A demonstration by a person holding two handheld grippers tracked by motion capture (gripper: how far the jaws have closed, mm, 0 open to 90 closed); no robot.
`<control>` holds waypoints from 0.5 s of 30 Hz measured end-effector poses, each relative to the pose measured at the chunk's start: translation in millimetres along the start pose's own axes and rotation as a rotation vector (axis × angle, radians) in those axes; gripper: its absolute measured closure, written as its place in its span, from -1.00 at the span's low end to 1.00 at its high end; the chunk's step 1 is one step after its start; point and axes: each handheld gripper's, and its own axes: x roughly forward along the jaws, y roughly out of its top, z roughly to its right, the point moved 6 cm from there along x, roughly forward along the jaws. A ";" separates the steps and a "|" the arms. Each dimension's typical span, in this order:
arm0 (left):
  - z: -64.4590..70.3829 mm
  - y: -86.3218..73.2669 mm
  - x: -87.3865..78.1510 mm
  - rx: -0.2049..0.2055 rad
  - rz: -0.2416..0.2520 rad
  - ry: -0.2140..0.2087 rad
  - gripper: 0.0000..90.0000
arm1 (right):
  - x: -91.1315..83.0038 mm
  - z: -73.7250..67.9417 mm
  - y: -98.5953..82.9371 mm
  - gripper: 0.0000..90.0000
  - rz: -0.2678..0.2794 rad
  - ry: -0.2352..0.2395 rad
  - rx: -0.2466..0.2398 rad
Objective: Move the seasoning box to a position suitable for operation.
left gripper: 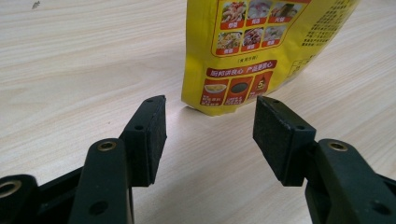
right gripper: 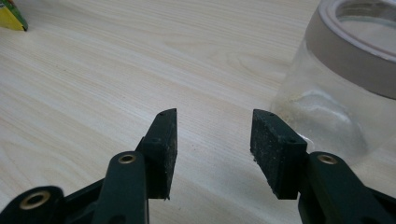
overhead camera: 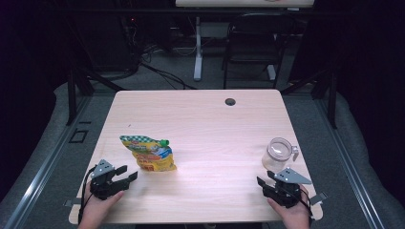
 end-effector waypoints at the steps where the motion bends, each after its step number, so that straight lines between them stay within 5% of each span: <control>1: -0.2 -0.2 -0.8 -0.002 -0.001 0.007 0.00 | -0.8 0.3 0.0 0.15 -0.004 0.000 0.001; 10: -0.4 -1.6 -6.8 -0.001 0.013 0.020 0.04 | -7.8 11.8 1.4 0.18 0.012 -0.050 0.040; 15: -0.6 -0.6 -11.9 -0.042 0.037 0.012 0.07 | -13.5 23.3 4.2 0.27 0.028 -0.116 0.079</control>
